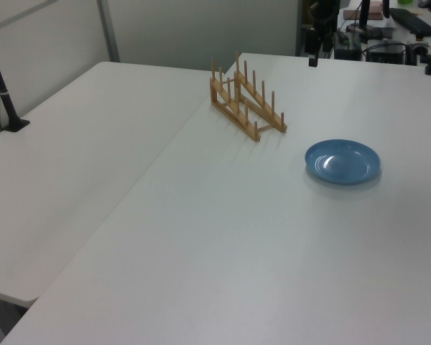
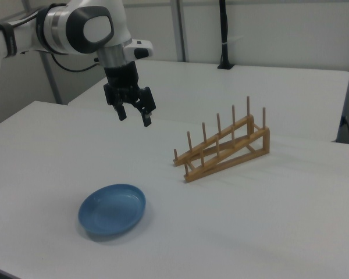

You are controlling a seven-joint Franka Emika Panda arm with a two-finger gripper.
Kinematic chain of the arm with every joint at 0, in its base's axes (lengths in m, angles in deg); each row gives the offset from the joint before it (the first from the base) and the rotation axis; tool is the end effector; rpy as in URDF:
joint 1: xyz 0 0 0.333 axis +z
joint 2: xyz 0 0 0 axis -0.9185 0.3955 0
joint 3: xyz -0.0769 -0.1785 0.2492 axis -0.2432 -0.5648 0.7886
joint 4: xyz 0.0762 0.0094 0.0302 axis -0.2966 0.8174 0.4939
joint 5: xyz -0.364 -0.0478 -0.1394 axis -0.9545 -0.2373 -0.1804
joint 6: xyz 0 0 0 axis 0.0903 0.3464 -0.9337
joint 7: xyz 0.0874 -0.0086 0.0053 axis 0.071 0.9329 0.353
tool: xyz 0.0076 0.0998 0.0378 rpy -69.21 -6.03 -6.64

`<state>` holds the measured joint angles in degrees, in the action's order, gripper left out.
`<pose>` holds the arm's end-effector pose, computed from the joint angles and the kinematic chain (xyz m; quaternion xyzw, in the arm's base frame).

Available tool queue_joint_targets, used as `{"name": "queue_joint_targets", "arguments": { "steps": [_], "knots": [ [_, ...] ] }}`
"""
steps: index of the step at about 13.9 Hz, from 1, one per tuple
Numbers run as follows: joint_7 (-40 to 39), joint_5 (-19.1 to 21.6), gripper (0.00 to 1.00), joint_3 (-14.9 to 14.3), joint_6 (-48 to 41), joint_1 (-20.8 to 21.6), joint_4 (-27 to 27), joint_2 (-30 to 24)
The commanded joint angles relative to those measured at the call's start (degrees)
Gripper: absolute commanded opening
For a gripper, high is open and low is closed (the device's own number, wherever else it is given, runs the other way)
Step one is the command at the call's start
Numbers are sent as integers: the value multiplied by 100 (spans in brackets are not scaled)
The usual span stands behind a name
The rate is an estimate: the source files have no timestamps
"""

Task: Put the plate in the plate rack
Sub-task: 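Lower the open gripper over the rim of the light blue plate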

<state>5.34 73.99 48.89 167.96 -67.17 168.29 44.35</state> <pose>0.5958 -0.0566 0.5636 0.9973 -0.0604 0.0079 0.0408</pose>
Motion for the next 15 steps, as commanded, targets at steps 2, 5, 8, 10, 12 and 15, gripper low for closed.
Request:
{"name": "queue_joint_targets", "arguments": {
  "steps": [2, 5, 8, 10, 12, 15],
  "knots": [
    [-1086, -38, 100, -73, 157, 82, 298, -43],
    [-2633, -47, 100, -108, 184, 20, 597, 27],
    [-3068, -56, 100, -91, 892, -58, 1332, 98],
    [-3076, -117, 100, -81, 1753, -41, 2054, 133],
    [-3077, -388, 95, -73, 1993, 3, 2337, 282],
    [-3094, -653, 76, -73, 2073, 12, 2505, 458]
  ]
}}
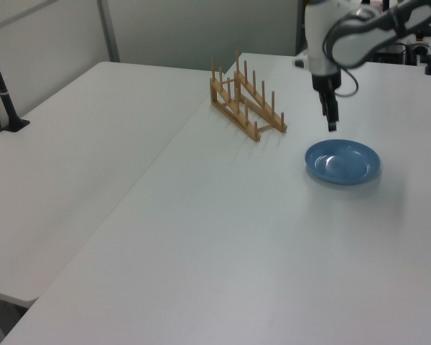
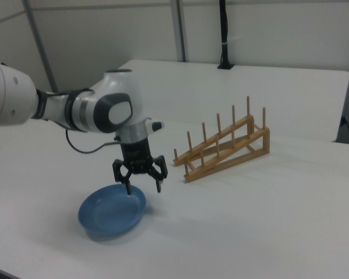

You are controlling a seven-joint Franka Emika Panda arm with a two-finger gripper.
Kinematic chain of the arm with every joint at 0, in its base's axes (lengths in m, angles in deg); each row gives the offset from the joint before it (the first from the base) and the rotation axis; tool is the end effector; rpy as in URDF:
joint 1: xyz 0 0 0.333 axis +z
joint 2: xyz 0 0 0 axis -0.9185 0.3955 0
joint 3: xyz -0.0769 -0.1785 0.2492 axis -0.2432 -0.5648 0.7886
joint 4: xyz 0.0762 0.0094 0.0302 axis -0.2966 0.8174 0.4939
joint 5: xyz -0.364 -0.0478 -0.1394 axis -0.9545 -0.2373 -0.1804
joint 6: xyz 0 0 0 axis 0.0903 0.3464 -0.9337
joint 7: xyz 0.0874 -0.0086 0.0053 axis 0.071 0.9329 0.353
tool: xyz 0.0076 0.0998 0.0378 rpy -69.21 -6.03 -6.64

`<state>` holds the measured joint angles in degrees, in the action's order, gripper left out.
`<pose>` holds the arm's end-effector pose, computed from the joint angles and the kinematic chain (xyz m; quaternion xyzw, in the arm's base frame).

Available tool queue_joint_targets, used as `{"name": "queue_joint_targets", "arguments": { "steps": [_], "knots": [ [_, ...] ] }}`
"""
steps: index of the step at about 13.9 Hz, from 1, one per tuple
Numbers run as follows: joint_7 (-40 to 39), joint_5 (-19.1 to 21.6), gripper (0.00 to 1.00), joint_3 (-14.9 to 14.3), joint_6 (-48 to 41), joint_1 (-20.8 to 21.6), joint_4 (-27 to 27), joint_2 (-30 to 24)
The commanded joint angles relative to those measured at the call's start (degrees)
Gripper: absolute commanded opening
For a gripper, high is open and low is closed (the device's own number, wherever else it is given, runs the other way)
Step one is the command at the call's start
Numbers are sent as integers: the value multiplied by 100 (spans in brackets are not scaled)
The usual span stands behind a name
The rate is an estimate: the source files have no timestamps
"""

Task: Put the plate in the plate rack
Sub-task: 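Close the gripper on the plate rim and lift it off the table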

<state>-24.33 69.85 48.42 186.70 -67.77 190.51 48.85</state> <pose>0.5749 -0.0677 0.3632 0.9714 0.2186 -0.0783 0.0504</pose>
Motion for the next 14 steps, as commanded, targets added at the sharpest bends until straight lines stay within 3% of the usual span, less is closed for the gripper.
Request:
{"name": "queue_joint_targets", "arguments": {
  "steps": [1, 5, 6, 12, 14],
  "knots": [
    [-136, -248, 62, -26, 199, 71, 282, 95],
    [-303, -248, 5, -17, 199, 71, 274, 184],
    [-303, -248, 0, -17, 191, 63, 265, 184],
    [-259, -195, 0, -17, 112, 36, 55, 175],
    [-189, -116, 0, -17, -412, 54, -566, 175]
  ]
}}
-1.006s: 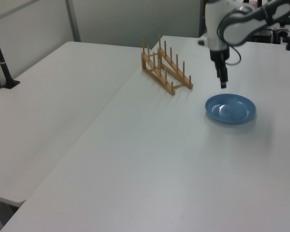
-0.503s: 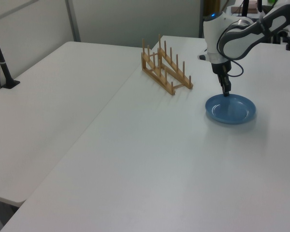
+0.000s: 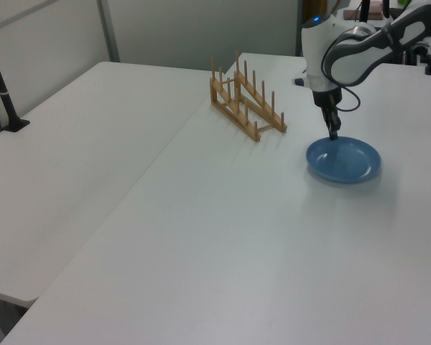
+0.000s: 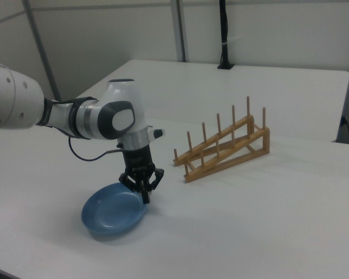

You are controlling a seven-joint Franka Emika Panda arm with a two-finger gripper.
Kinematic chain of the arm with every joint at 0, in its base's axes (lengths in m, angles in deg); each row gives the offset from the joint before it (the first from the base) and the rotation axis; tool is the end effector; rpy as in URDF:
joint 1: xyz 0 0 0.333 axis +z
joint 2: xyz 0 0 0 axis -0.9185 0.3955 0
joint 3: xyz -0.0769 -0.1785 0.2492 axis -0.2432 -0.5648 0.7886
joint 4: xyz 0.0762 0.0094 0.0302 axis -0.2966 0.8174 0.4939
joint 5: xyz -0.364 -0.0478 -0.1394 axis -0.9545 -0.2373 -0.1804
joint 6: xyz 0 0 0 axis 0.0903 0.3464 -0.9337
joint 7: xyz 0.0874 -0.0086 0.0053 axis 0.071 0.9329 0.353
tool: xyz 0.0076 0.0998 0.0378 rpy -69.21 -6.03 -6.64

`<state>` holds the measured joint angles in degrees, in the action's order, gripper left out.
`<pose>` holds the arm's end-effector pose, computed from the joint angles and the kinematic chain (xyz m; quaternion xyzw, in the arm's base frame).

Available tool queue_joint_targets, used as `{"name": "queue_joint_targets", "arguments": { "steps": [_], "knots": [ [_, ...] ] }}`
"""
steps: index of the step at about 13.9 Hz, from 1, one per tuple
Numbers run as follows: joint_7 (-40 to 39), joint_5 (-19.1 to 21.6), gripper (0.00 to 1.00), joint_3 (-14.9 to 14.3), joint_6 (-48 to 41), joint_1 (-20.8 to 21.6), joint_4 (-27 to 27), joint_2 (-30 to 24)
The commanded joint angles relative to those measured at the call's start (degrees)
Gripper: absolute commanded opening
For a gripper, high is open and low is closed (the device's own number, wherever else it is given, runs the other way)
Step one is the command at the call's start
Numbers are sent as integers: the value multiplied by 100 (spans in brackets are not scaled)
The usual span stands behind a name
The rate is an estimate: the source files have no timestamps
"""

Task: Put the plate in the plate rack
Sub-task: 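Close the gripper on the plate rim and lift it off the table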

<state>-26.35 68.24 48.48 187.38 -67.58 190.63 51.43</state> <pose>0.5768 -0.0666 0.3373 0.9624 0.2465 -0.0995 0.0558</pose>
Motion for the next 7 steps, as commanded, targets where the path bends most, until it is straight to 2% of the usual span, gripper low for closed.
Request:
{"name": "queue_joint_targets", "arguments": {
  "steps": [1, 7],
  "knots": [
    [13, 105, 0, -23, -684, 35, -843, -82],
    [40, 299, 0, -58, -748, -9, -2030, -82]
  ]
}}
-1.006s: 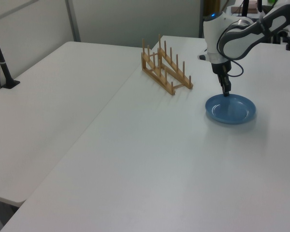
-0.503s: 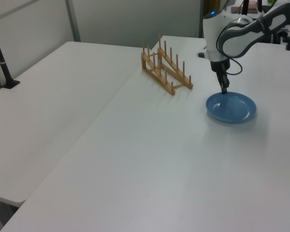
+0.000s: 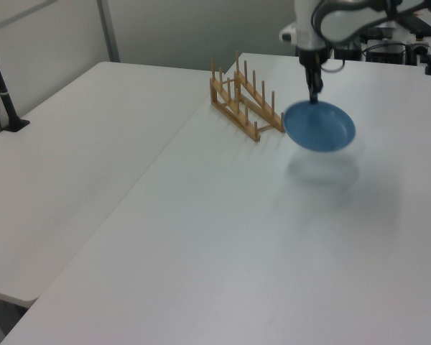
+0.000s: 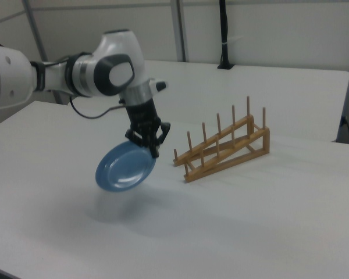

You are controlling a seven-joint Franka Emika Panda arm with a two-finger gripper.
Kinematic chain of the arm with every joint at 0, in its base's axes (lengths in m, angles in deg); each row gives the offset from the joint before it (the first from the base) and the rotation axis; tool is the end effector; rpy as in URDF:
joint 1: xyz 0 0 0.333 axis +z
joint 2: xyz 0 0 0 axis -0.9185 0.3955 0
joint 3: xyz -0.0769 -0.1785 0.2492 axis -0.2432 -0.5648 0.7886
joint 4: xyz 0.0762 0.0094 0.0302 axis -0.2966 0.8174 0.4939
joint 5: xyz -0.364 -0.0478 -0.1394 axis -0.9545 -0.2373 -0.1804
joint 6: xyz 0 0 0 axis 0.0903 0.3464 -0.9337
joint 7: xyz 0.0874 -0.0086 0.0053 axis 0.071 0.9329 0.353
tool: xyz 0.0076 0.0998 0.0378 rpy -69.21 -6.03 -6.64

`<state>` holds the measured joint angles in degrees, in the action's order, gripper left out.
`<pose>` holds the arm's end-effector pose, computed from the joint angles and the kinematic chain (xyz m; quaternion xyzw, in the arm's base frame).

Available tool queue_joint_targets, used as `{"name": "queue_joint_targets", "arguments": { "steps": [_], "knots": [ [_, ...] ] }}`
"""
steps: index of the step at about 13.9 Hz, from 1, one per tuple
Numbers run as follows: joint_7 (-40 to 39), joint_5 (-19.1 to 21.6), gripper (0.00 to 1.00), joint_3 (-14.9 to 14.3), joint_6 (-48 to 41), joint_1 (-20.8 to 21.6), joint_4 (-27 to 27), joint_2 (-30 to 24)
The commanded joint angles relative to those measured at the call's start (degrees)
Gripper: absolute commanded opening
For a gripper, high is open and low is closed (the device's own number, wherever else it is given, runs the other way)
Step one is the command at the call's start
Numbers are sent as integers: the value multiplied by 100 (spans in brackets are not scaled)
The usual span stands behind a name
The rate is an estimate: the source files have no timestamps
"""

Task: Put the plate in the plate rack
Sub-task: 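Close the gripper on the plate rim and lift it off the table, then carry the plate upright toward the wooden rack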

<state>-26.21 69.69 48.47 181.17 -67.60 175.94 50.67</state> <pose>0.6221 -0.0700 0.4531 0.9706 0.2278 -0.0213 0.0754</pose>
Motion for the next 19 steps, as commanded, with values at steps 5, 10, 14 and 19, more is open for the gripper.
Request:
{"name": "queue_joint_targets", "arguments": {
  "steps": [5, 10, 14, 19],
  "knots": [
    [507, 181, 0, -136, 950, -279, -1169, -15],
    [1246, 111, 0, -136, 2788, -569, -1161, 177],
    [1598, -38, 0, -294, 3966, -622, -1143, 476],
    [2327, -889, 0, -488, 4855, -622, -1143, 881]
  ]
}}
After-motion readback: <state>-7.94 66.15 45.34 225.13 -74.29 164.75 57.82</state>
